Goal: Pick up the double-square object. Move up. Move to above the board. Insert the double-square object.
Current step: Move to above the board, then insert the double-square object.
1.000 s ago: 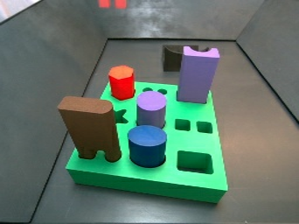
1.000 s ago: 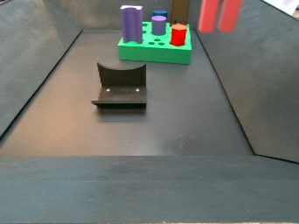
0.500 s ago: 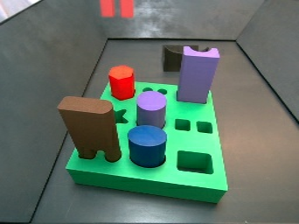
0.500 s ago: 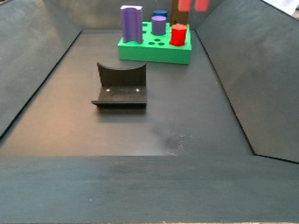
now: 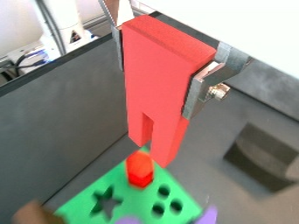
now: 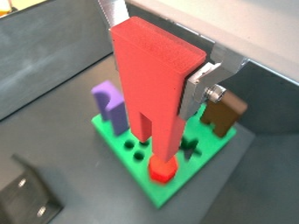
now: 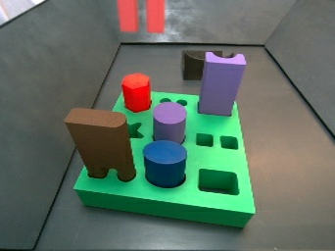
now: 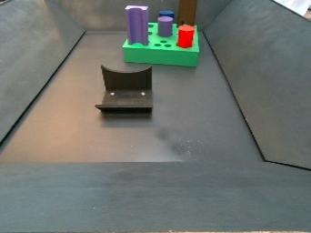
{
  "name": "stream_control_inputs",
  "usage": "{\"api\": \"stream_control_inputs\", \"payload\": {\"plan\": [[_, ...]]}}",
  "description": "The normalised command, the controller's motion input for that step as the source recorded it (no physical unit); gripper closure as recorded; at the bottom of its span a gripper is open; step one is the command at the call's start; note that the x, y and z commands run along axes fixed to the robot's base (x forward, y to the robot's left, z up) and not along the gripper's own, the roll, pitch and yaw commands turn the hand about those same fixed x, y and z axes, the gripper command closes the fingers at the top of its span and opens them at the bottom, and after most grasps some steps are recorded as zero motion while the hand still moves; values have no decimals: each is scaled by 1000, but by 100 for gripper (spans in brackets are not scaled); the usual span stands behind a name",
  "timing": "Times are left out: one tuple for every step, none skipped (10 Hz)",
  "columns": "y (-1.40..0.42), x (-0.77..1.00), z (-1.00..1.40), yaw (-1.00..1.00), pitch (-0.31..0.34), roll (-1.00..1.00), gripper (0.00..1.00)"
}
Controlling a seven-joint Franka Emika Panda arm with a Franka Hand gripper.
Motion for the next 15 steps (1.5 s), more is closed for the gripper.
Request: {"api": "stream_control_inputs", "payload": {"plan": [[-622, 276, 78, 10, 132, 14, 100], [-274, 165, 47, 2, 113, 20, 100], [-190, 120, 42, 8, 90, 23, 100], [0, 66, 0, 0, 19, 0, 100], [-397, 531, 0, -31, 113, 96, 100], [-583, 900, -31, 0, 53, 64, 100], [-534, 906, -180, -29, 0, 109, 100], [-426, 886, -351, -66, -47, 253, 100], [-246, 894, -409, -74, 0, 399, 100], [-194, 737, -326, -283, -44, 396, 100], [-171, 686, -257, -411, -110, 357, 100], [-163, 737, -191, -377, -107, 320, 100], [-80, 857, -203, -291, -106, 183, 100], [-74, 814, -306, -283, -153, 86, 100], [-31, 437, -386, -200, -164, 16, 100]]}}
